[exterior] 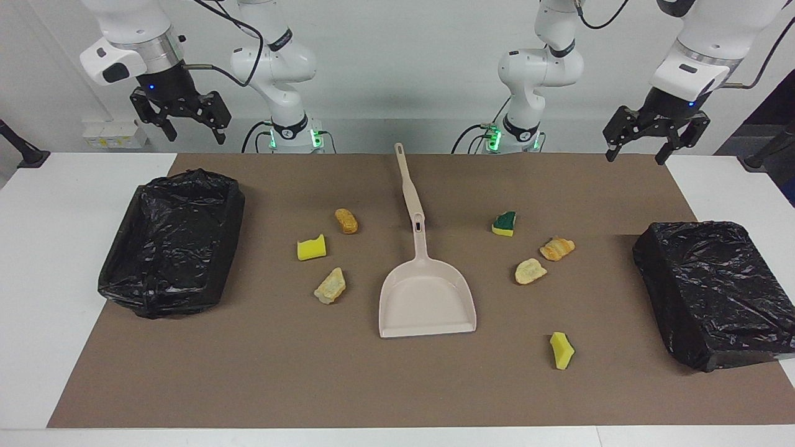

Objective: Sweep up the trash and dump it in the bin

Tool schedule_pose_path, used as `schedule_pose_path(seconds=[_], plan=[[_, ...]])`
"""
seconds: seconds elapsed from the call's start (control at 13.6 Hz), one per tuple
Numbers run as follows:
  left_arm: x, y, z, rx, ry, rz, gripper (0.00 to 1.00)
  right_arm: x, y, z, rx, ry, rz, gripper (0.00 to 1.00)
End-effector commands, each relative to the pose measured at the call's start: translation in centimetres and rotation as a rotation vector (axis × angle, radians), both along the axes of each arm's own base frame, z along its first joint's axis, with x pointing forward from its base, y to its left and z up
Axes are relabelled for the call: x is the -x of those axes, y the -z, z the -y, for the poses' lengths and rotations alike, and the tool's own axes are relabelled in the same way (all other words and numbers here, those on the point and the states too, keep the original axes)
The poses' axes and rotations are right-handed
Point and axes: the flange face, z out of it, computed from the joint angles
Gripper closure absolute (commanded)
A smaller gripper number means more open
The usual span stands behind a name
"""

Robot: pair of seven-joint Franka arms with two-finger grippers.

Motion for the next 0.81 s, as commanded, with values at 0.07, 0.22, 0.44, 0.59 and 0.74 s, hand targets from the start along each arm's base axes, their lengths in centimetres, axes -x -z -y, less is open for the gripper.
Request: schedule_pose_path(seconds=[0.07,0.22,0.44,0.59,0.74], plan=[[-0.2,-0.2,0.5,-0.013,0.012,-0.005,0.0,0.3,0.0,0.2,-0.003,0.003,0.012,0.0],[0.0,-0.6,0.2,-0.013,0.008,0.001,0.0,0.4,0.0,0.3,-0.001,0.004,0.012,0.0],[0.5,-1.1,0.3,-0.01,-0.001,0.005,0.0,0.4,0.0,0.3,-0.003,0.004,0.012,0.0],[1.0,-1.1,1.1,-0.01,0.013,-0.006,0.0,0.4,0.0,0.3,-0.001,0.004,0.012,0.0],[1.1,-0.9,1.6,-0.003,0.002,-0.013,0.0,0.4,0.0,0.3,-0.003,0.004,0.012,0.0]])
